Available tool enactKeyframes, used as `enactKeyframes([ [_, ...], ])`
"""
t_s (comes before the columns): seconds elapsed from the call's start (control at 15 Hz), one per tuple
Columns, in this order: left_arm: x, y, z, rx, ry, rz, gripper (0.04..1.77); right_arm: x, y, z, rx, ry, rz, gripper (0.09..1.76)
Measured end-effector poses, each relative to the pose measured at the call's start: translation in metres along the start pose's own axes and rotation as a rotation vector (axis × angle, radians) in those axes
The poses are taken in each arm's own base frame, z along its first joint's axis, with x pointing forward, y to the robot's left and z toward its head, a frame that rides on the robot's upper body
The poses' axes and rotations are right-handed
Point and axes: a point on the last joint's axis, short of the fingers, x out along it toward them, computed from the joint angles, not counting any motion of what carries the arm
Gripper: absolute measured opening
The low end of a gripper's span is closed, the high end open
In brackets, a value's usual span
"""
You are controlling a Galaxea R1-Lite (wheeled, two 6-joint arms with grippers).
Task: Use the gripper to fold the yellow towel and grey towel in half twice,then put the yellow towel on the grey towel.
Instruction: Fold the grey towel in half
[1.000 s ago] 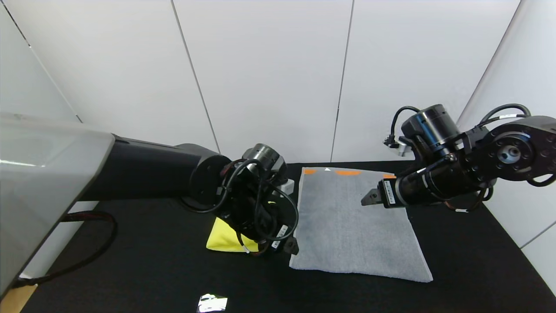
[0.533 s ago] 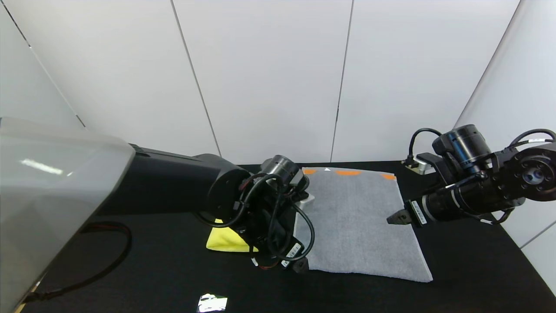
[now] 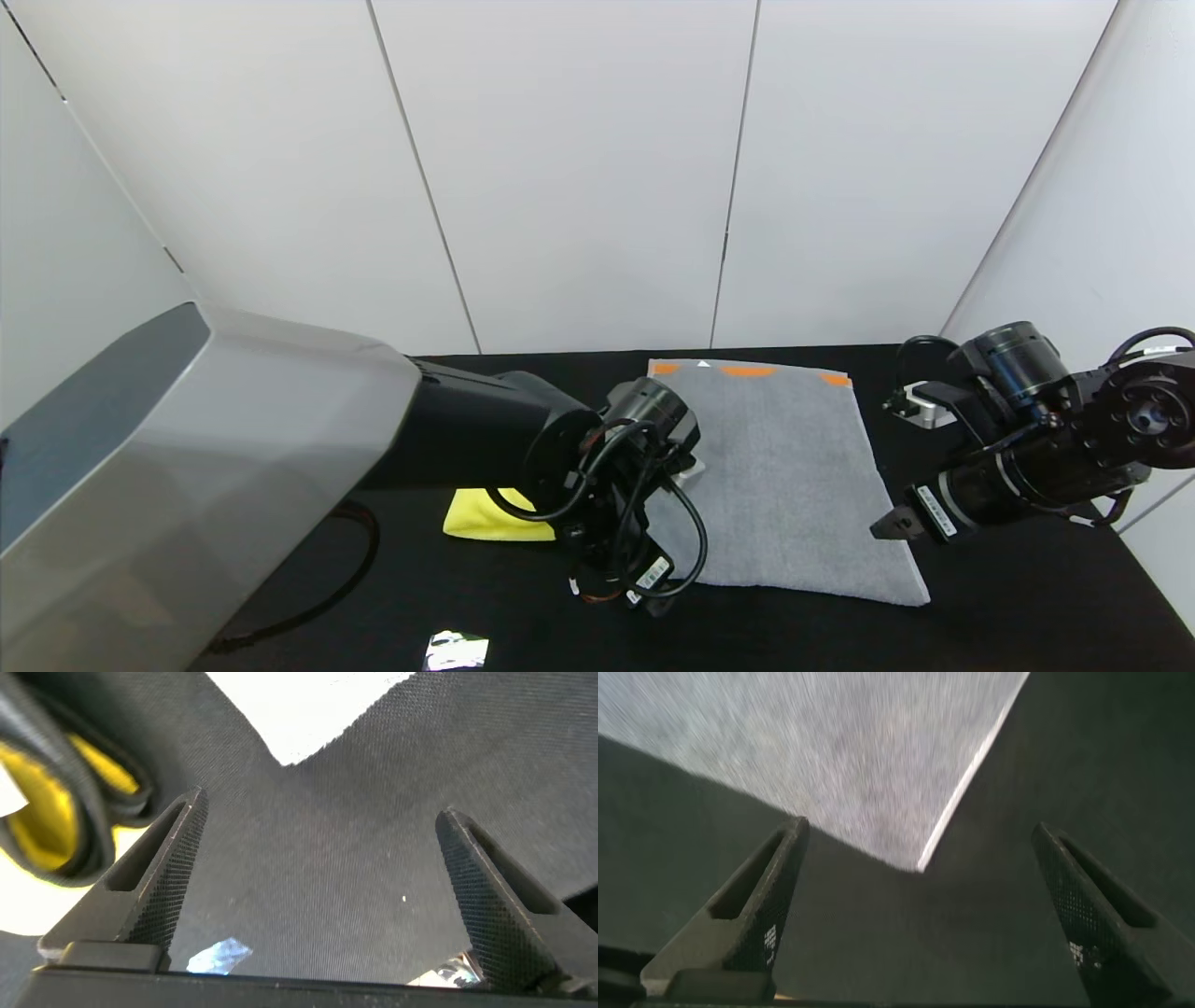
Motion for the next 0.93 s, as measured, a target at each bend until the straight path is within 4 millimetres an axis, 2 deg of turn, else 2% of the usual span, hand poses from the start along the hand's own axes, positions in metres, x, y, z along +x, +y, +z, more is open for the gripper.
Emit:
enactKeyframes([
  [0.53, 0.032, -0.005, 0.009, -0.002, -0.006, 0.032, 1.72, 0.026, 0.006, -0.017, -0.011, 0.111, 0.012, 1.71],
  [0.93, 0.040, -0.003, 0.015, -0.015, -0.014, 0.033, 1.72, 0.036, 0.006, -0.017, -0.011, 0.137, 0.015, 1.71],
])
